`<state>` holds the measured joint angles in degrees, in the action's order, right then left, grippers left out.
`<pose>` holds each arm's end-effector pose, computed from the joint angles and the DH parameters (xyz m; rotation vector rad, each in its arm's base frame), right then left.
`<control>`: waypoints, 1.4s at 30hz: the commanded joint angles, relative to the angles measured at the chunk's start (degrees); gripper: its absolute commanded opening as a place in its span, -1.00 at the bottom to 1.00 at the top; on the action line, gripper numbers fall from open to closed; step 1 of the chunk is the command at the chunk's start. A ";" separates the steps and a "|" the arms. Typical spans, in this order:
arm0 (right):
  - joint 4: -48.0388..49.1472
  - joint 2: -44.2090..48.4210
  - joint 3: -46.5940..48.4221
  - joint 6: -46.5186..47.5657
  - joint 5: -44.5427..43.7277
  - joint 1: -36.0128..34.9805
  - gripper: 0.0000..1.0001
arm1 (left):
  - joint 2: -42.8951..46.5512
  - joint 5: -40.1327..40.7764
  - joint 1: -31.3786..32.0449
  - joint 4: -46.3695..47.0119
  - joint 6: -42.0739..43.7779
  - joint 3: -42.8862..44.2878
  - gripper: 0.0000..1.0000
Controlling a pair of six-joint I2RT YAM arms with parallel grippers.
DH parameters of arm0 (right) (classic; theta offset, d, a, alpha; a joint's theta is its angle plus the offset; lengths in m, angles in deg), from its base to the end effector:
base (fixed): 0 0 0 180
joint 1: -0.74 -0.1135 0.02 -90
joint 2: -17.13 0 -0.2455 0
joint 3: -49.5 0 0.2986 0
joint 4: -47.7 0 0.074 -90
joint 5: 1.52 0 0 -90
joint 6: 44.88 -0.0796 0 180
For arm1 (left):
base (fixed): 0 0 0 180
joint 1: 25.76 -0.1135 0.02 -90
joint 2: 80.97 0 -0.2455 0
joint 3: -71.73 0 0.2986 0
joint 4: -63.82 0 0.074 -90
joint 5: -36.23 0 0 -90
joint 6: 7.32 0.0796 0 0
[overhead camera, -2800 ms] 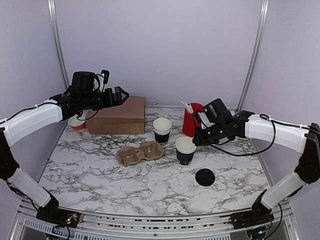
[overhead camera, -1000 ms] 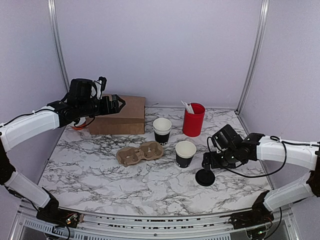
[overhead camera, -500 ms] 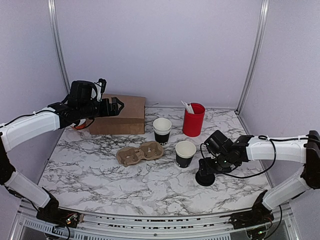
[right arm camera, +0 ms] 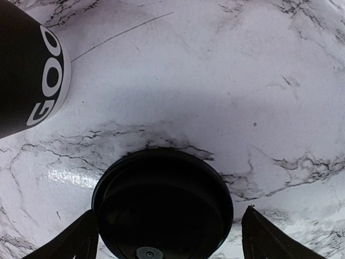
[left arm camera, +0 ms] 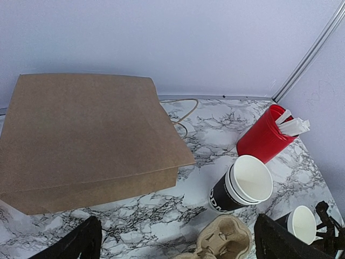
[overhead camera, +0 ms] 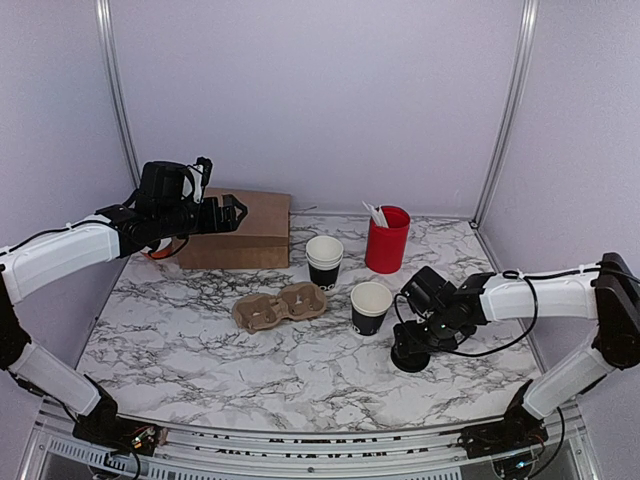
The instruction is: Pack the takeout coffee
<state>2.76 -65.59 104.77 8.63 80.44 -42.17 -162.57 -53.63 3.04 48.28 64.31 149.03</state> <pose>0.2274 0.1962 0.0737 -0.1270 2.8110 0.1263 0.3737 -0.2052 0.2818 0.1761 1.9481 -0.5474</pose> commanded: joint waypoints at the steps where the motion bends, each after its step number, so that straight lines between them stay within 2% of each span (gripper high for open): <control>1: 1.26 -1.13 2.12 -0.79 -0.18 -0.81 0.77 | 1.09 0.66 0.05 0.36 0.96 -0.32 0.98; 11: -1.90 -4.68 4.45 -2.87 -3.35 -3.55 0.69 | 1.27 0.92 0.05 -0.03 1.15 -0.32 0.98; 25: -6.79 -2.05 6.45 -5.07 -4.97 -4.17 0.62 | 0.57 0.22 0.08 -0.23 0.79 -0.15 0.98; 30: -6.60 -1.93 5.88 -5.47 -4.56 -4.44 0.63 | 0.51 0.04 0.12 -0.22 0.71 -0.15 0.98; 42: -3.17 -3.96 3.88 -5.95 -2.69 -4.62 0.48 | 0.30 -0.14 0.04 -0.24 0.52 -0.06 0.98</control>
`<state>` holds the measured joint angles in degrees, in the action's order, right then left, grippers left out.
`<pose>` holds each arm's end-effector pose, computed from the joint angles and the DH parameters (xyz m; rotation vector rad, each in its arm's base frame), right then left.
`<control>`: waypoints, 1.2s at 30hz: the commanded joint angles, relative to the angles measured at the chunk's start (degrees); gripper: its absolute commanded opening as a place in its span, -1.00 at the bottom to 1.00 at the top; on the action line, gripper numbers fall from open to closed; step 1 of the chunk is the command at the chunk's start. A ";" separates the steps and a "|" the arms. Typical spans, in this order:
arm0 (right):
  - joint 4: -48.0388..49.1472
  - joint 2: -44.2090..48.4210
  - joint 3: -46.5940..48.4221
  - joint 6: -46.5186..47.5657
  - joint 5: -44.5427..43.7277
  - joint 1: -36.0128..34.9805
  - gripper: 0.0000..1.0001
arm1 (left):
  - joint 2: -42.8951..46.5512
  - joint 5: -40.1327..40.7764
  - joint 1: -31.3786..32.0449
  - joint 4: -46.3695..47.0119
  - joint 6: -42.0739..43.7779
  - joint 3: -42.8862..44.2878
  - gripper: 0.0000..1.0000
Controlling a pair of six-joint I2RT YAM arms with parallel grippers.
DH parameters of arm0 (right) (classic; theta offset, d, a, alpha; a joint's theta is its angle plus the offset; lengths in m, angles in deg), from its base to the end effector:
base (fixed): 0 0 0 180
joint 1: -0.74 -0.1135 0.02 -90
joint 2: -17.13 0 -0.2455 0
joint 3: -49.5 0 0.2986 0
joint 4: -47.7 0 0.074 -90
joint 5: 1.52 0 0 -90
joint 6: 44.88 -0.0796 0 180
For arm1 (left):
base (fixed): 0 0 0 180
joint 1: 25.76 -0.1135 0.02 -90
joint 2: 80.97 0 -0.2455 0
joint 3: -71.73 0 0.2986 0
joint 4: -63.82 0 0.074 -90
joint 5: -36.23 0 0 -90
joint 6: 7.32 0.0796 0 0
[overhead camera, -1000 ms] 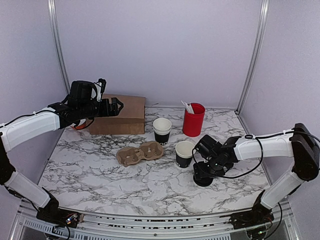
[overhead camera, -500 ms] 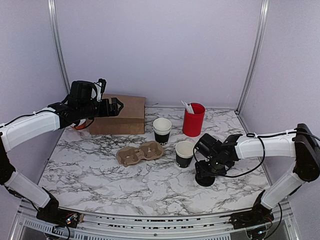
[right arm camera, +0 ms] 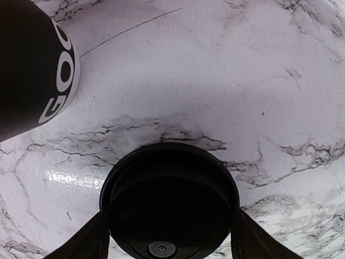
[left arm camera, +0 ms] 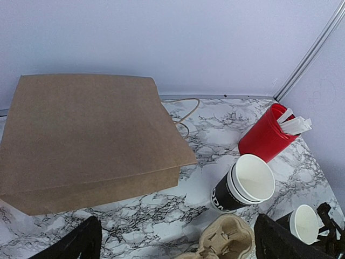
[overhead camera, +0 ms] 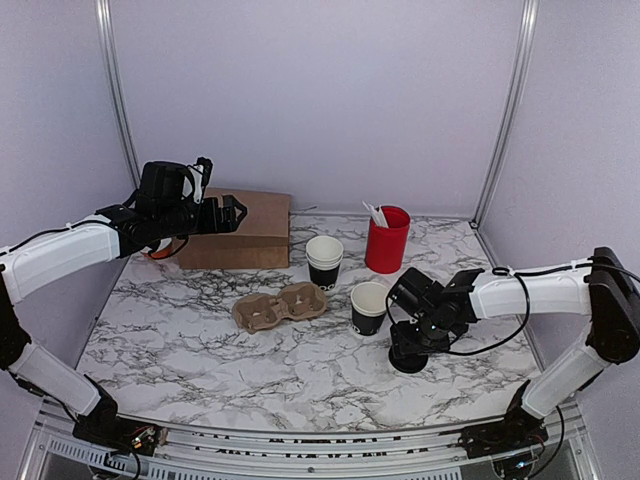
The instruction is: Pack the takeout coffee
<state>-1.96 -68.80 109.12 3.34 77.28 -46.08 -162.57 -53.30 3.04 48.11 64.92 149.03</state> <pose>0.2214 0.2134 0.0785 -0.0903 2.8293 0.0446 0.3738 -0.2048 0.2814 0.1827 1.9487 -0.5342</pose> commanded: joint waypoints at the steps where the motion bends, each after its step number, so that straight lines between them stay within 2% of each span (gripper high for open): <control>1: 1.51 -0.89 -0.52 -0.67 0.41 -0.72 0.48 | 0.30 -0.47 0.10 -0.04 -0.07 -0.06 0.98; 36: 0.69 -4.61 -1.62 -0.39 0.12 -0.70 0.51 | -0.16 -0.64 0.10 -0.10 -0.17 0.08 0.98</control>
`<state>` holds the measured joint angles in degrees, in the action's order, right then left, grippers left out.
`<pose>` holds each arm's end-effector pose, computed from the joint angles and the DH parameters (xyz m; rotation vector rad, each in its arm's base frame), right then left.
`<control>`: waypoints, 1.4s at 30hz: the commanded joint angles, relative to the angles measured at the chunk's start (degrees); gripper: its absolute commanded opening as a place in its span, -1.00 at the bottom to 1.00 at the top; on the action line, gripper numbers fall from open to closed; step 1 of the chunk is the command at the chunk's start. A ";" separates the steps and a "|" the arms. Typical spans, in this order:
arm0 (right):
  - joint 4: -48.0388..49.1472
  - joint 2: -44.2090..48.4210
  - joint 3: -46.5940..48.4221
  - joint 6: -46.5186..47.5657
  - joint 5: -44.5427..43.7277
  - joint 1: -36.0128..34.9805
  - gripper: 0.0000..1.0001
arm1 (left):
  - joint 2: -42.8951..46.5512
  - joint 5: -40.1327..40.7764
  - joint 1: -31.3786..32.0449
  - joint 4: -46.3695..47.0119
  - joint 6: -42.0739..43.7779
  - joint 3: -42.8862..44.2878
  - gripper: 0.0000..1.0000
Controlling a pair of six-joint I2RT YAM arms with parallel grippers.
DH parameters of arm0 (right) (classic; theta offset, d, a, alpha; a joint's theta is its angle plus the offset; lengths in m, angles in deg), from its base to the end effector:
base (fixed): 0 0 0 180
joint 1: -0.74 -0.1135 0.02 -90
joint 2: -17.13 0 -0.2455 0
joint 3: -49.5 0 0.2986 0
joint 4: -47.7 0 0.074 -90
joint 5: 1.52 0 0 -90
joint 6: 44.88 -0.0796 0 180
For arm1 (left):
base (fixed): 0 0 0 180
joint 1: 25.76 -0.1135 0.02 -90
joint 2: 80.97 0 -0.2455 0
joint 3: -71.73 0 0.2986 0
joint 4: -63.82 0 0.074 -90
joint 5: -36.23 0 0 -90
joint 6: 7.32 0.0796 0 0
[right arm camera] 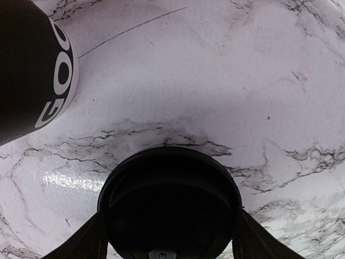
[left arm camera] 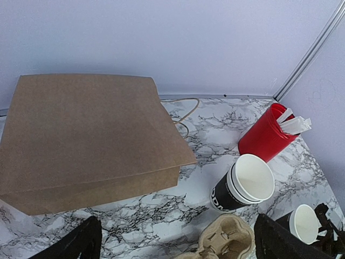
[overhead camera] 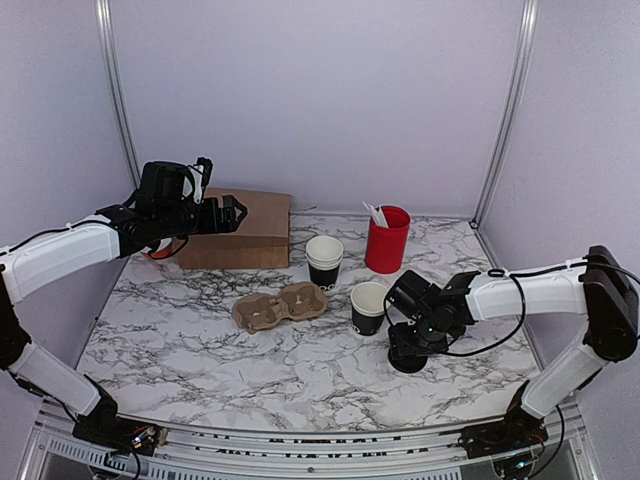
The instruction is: Pack the takeout coffee
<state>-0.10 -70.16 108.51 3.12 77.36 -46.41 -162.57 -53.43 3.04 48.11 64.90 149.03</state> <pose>0.2207 0.2153 0.0696 -0.0936 2.8316 0.0463 0.3737 -0.2049 0.2814 0.1839 1.9489 -0.5365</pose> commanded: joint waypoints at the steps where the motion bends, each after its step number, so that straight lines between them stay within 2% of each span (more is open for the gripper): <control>1: -1.34 -3.51 -0.75 0.00 -0.05 -0.35 0.52 | -0.11 -0.44 0.04 -0.10 -0.15 0.11 0.98; 6: -1.99 -3.99 0.16 0.60 -0.48 -0.39 0.54 | 0.12 -0.34 0.04 -0.23 -0.06 0.12 0.98; 13: -3.97 -2.57 1.62 0.34 -1.89 -0.39 0.47 | 0.22 -0.51 0.06 -0.20 -0.19 0.12 0.99; 19: -8.23 1.20 4.90 0.82 -4.69 0.37 0.46 | 0.30 -0.59 0.08 -0.19 -0.40 0.12 0.99; 27: -10.88 8.59 7.53 2.79 -3.87 5.01 0.45 | 0.38 -0.86 0.05 -0.21 -0.51 0.20 0.98; 32: -13.17 9.34 13.02 5.55 -4.28 6.37 0.45 | 0.61 -0.94 0.05 -0.19 -0.61 0.21 0.98; 42: -15.92 4.10 27.71 12.91 -5.76 6.44 0.45 | 0.67 -1.30 0.05 -0.27 -1.03 0.33 0.98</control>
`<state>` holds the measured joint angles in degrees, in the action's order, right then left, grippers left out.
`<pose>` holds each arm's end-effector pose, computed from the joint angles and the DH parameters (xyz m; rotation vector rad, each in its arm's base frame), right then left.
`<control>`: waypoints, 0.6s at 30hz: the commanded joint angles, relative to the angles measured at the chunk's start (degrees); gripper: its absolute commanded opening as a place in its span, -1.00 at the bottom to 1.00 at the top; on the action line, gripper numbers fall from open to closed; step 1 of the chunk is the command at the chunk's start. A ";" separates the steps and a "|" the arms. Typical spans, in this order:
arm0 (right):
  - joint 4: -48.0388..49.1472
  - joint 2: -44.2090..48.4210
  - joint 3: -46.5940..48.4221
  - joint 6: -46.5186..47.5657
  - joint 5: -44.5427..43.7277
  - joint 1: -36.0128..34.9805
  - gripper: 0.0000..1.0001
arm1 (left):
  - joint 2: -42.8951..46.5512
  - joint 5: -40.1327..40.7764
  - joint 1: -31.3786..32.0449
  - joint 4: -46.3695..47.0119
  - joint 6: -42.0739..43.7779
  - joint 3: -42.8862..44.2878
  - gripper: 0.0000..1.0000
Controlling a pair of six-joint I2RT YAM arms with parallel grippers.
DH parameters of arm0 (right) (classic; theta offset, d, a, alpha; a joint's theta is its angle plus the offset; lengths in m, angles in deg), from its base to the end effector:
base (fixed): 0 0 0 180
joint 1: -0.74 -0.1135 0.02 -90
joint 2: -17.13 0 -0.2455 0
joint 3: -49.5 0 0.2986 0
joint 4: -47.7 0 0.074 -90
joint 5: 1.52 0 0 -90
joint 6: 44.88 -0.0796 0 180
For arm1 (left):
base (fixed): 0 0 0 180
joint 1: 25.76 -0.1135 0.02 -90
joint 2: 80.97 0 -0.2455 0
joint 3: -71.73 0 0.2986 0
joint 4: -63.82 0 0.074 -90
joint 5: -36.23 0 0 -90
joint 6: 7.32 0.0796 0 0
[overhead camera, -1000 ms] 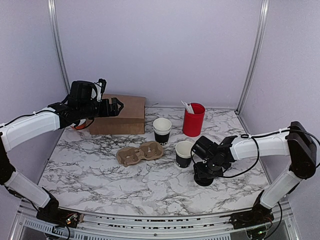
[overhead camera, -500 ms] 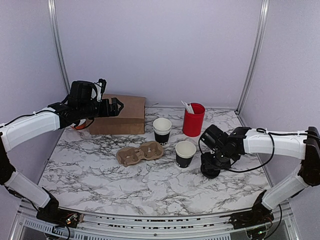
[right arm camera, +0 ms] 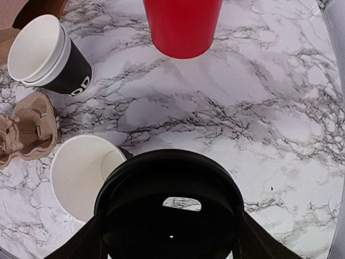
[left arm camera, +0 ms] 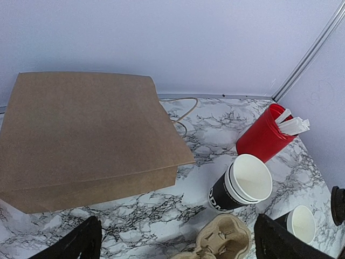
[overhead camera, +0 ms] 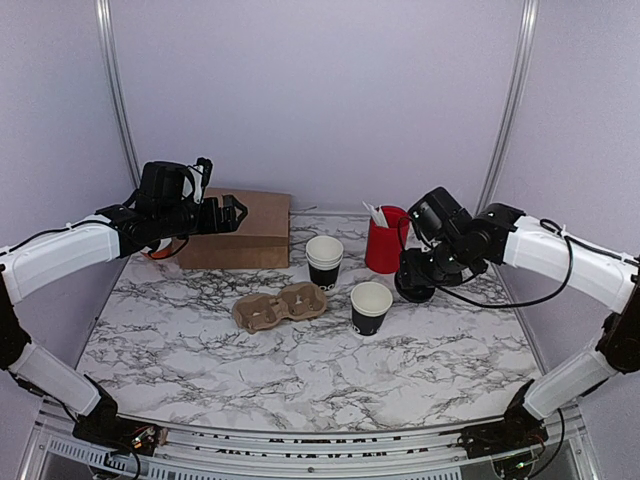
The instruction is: Pack the takeout coffee
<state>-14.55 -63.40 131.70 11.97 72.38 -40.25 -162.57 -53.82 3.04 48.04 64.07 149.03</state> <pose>0.2802 0.2142 0.2333 -0.0803 2.5654 0.1165 0.3734 -0.2054 0.2812 0.1748 1.9533 -0.5520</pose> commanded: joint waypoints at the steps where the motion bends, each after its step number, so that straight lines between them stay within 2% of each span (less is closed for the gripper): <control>1: -1.63 -3.72 5.80 4.79 -0.47 0.30 0.45 | 0.58 -0.93 0.09 -0.27 -0.20 0.44 0.98; 11: -2.39 -12.59 15.88 10.79 3.37 -0.84 0.45 | 0.82 -1.15 0.03 -0.47 -0.44 0.58 0.98; 18: -3.21 -16.61 17.83 12.17 4.90 -2.89 0.45 | 1.04 -1.43 0.05 -0.50 -0.67 0.56 0.98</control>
<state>-16.34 -78.59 147.66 22.49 75.83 -41.91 -162.57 -54.39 3.04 48.00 63.72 149.03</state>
